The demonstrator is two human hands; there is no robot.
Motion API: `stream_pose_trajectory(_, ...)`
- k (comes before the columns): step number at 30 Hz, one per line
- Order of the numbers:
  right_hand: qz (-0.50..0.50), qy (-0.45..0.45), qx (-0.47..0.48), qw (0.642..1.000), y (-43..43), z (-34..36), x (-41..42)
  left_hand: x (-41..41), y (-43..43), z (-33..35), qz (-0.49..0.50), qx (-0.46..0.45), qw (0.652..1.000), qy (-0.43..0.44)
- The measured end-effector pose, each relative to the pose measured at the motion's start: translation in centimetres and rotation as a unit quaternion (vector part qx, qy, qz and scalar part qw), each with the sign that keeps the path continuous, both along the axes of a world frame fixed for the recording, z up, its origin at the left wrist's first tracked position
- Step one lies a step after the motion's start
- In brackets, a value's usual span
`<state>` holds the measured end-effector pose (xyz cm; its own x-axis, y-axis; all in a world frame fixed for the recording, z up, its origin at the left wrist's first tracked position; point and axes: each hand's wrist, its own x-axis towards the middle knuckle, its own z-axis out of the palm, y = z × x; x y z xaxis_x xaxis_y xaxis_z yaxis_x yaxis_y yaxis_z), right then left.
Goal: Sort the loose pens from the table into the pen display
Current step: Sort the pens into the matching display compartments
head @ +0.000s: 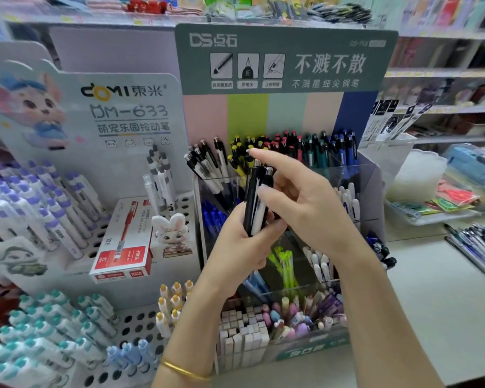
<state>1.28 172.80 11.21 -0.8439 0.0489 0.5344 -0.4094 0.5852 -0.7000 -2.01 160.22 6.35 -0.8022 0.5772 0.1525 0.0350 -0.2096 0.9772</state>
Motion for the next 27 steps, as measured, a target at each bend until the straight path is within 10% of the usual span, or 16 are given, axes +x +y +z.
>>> stream_pose_trajectory(10,0.061,-0.049,-0.109,0.991,0.3,-0.3,-1.0,-0.8,-0.8,-0.6,-0.133,0.087,0.986,-0.057)
stream_pose_trajectory(27,0.073,0.049,-0.201,0.976,0.7,-1.4,-1.6,-1.7,-0.9,-0.4,0.103,0.003,0.994,-0.045)
